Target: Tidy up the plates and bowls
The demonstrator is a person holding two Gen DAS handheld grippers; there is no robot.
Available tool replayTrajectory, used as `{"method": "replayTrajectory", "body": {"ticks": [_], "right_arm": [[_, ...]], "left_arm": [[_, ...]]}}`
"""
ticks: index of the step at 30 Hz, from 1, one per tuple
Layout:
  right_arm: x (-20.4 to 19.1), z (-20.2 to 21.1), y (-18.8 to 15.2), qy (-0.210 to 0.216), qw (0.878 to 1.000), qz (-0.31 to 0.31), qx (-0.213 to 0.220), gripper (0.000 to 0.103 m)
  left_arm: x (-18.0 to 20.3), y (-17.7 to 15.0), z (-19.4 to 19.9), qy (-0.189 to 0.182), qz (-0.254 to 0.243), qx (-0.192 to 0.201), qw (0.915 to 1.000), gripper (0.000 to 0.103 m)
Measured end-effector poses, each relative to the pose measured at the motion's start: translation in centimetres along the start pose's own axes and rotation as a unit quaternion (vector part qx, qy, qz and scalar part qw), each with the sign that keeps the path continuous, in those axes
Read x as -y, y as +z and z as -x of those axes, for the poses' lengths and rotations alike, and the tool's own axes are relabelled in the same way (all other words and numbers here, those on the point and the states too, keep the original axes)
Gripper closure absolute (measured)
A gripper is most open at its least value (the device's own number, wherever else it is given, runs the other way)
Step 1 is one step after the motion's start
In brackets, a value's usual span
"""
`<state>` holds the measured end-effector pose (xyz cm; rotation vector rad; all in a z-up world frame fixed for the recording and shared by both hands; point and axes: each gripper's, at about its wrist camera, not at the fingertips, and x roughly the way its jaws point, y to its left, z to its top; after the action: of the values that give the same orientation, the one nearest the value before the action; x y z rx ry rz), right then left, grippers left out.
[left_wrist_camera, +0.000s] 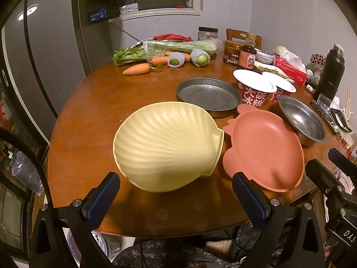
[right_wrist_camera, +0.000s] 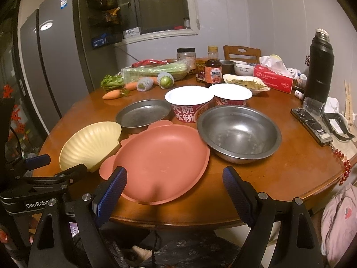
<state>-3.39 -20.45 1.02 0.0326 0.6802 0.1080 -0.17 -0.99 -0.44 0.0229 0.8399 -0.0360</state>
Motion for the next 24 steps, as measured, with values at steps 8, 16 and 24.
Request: {"method": "replayTrajectory", "body": {"ticks": [8,16,24], "right_arm": [[-0.1,-0.1,0.0,0.001,1.000,0.001,-0.001,0.015],[-0.3,-0.2,0.1,0.003,1.000,0.004,0.000,0.015],[-1.4,-0.4,0.9,0.014,1.000,0.024,0.002,0.015]], "left_arm": [[0.1,0.0,-0.1,-0.001,0.000,0.002,1.0000,0.002],[0.0,-0.1,0.1,-0.001,0.003,0.003,1.0000,0.002],[-2.2,0.0,0.5,-0.010,0.024,0.005,0.9996,0.002]]}}
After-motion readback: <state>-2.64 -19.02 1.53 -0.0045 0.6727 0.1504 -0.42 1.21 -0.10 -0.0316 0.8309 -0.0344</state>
